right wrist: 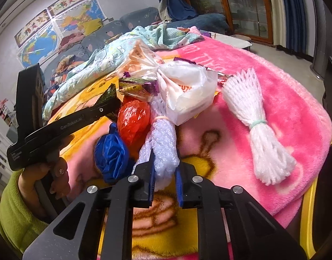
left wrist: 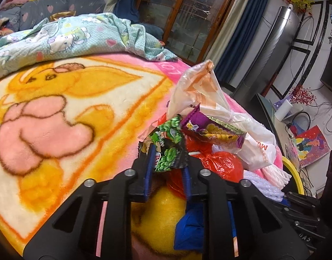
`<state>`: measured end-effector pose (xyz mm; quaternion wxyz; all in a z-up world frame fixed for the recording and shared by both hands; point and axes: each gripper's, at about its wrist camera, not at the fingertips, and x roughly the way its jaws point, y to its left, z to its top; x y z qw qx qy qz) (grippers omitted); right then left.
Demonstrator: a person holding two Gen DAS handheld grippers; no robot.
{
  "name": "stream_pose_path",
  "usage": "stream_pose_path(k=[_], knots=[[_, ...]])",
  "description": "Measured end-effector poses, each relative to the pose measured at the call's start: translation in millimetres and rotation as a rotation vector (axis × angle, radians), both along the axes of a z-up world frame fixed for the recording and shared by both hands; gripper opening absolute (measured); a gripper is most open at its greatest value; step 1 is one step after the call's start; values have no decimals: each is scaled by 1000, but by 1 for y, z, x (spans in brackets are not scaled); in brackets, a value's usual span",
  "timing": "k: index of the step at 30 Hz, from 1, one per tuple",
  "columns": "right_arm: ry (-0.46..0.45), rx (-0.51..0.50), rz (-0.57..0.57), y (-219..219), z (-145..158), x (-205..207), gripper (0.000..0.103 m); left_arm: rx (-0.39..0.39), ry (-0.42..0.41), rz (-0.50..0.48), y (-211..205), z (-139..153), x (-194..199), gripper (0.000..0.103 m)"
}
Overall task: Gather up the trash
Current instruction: 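Grasp a green candy wrapper with the left tool while the right tool grasps the lavender mesh net, then carry both items over the bin and open both tools to drop them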
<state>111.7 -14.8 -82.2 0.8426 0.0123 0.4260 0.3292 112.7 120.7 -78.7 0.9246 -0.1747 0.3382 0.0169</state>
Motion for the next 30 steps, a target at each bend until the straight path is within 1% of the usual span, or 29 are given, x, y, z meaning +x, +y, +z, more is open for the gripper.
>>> stream_pose_path(k=[5,17,23,26,28,30], knots=[[-19,-6,4,-11,12,-8,14,0,-22,-2,1,7,-6,7],[-49,-15,-23,-44,40,-23,14,11,-111,-14,-6,42,-23,7],[-136,-45,-37,-49,56,-34,14,18,-146,-40,-18,56,-30,7],[-184,-80,-49,-50,64,-38,14,22,-158,-56,-25,61,-32,7],[-239,-117,-49,-50,68,-43,14,23,-166,-68,-29,64,-34,7],[-262,-126,-50,-52,71,-45,14,22,-170,-77,-33,67,-34,7]])
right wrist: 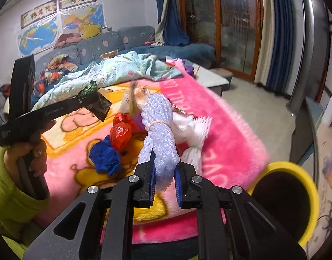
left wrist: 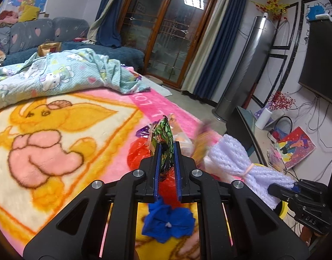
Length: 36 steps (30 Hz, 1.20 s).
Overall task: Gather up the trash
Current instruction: 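Carry both items over the bin and open both tools to drop them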
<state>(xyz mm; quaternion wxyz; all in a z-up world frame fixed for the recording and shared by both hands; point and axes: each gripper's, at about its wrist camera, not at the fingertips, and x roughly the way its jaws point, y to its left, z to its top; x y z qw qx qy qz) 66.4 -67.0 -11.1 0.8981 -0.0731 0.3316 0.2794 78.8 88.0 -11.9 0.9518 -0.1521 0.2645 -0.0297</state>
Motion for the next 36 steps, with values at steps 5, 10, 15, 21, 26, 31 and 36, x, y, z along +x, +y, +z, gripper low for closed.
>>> stream_pose_path(k=[5,10,15,21,26,31,36], knots=[[7,30,-43,-16,6,4,14,-2,-16,-31,-11,8,-2,7],[12,66,-95,-37,11,5,14,3,-33,-66,-26,15,-3,7],[9,96,-148,-57,16,8,14,3,-38,-110,-45,19,-1,7],[-15,126,-212,-81,24,12,14,19,-38,-167,-71,20,2,7],[-37,142,-266,-101,29,17,14,31,-41,-207,-89,22,4,7],[-49,155,-312,-120,32,19,14,42,-44,-247,-106,23,6,7],[-50,162,-352,-133,31,20,14,53,-48,-288,-121,23,9,7]])
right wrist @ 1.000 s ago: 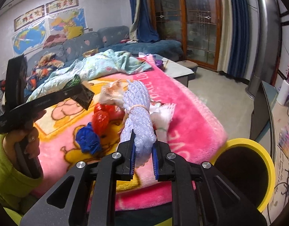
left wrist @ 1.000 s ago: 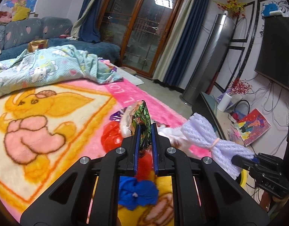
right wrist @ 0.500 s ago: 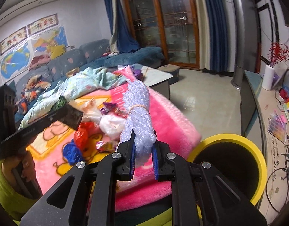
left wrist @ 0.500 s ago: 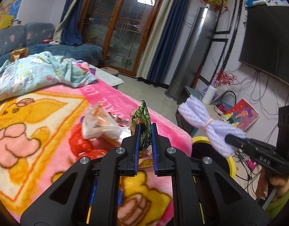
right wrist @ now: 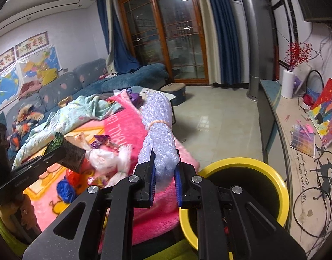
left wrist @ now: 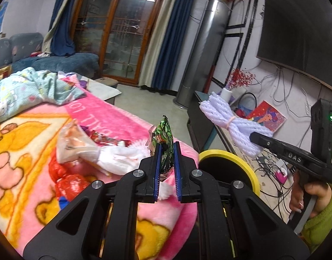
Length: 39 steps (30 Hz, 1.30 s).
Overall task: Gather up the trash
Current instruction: 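Carry both items over the bin and open both tools to drop them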
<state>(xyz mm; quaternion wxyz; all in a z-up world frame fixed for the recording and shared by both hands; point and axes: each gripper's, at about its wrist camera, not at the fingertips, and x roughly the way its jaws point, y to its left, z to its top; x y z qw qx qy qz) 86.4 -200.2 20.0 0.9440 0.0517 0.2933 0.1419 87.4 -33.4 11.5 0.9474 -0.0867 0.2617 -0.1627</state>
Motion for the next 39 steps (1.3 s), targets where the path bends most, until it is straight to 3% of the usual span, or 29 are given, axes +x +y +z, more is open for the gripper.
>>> stream_pose_path(k=[21,39], knots=[[18,49,-166,-65,-13,6,14,63,-8,-217,-85,-8,9,7],[83,67,-289,-120,-49,13,14,85,2,-360,-152,-31,21,7]])
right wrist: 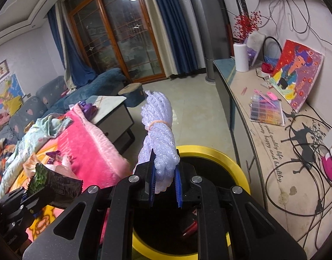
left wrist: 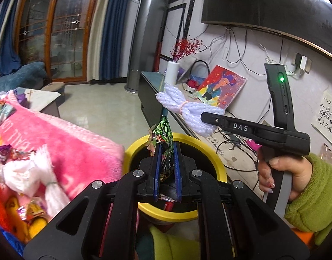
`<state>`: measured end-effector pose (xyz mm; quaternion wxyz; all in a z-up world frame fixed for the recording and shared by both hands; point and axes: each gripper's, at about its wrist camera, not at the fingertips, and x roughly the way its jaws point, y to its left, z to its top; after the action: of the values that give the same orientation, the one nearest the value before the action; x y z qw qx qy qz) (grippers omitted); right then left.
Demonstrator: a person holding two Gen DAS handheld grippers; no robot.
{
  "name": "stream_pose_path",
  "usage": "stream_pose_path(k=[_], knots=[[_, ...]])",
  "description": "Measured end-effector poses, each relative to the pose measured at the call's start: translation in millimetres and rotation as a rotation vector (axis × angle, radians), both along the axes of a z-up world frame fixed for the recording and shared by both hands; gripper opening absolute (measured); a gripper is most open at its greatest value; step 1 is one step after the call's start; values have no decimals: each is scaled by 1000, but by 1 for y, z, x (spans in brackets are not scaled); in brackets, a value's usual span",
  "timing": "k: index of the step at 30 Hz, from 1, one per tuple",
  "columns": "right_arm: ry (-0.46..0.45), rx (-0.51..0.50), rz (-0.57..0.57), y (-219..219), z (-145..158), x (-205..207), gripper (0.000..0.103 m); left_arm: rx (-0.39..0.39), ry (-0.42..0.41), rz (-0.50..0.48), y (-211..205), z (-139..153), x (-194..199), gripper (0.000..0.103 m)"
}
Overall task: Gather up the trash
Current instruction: 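Carry both items over the bin and open both tools to drop them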
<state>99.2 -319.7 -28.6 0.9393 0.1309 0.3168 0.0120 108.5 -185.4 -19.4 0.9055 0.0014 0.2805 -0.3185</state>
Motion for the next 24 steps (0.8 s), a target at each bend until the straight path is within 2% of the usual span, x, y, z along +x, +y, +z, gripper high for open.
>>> stream_pose_path(k=[13,24], knots=[[74,29,-32,-19,-22,8,14,11,27,-54,-27,-22,18,7],[145,77,-62,-31,-39,14,15,29,97,-69,-43,-47,41,7]])
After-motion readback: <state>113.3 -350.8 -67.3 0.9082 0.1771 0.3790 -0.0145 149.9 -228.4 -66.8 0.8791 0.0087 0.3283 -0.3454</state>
